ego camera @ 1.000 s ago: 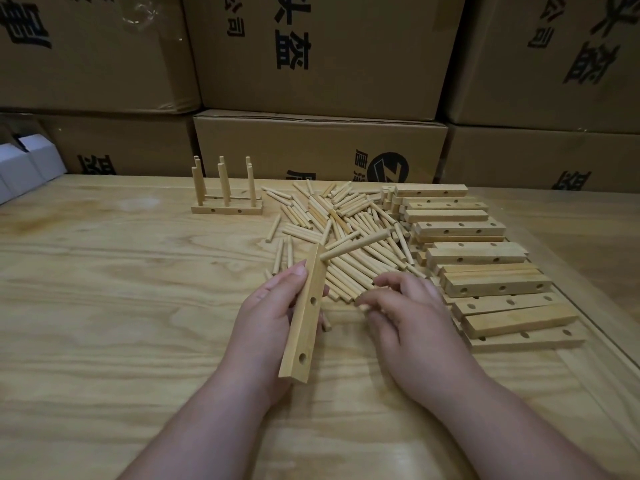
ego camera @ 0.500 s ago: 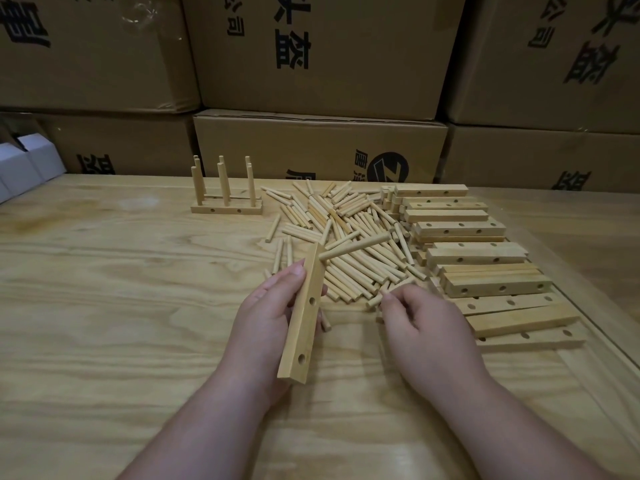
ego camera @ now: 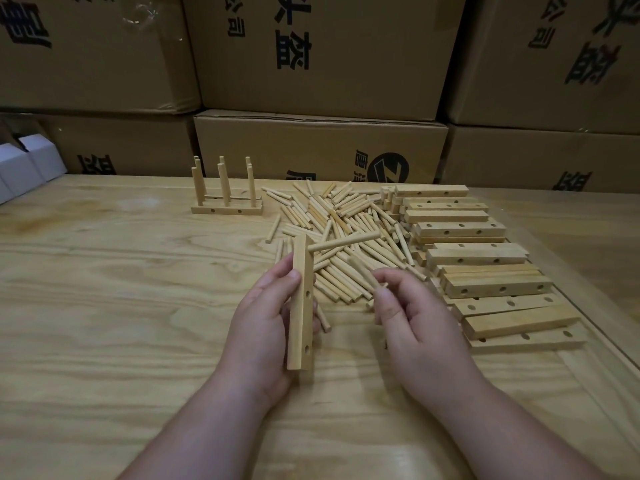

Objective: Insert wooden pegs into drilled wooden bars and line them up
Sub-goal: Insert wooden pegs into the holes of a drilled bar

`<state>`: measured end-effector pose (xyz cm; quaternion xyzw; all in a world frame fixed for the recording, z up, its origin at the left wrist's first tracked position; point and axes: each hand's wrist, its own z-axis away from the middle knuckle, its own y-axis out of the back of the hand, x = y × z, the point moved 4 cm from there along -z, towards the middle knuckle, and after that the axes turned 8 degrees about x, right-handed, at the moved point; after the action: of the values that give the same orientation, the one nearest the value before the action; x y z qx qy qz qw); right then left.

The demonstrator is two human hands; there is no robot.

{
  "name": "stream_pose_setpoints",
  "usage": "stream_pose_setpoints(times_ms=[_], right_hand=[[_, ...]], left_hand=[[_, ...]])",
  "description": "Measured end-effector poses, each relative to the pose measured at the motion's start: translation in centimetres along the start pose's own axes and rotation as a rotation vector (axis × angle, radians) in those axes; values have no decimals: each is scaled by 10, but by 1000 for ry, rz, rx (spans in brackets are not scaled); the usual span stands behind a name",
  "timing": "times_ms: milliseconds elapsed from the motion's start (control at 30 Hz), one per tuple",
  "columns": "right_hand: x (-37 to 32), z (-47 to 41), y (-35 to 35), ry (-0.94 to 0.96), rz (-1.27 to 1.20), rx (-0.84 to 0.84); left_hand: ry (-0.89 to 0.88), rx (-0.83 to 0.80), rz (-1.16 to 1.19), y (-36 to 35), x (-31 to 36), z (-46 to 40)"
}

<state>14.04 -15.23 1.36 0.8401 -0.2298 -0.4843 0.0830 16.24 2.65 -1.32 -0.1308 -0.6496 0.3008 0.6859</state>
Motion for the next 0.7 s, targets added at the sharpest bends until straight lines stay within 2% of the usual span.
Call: stream_pose_setpoints(times_ms=[167,333,533,700], right_hand=[[2,-1,0,33,35,2],[7,-2,0,-22,-79,38],[-2,0,3,64,-94,81],[-8,1,0,121,-39,16]], left_hand=[[-11,18,-6,0,0,0],[-8,29,7,-1,2,1],[-27,34,-18,-2,3,2],[-48,39,-69,-3,4,4]])
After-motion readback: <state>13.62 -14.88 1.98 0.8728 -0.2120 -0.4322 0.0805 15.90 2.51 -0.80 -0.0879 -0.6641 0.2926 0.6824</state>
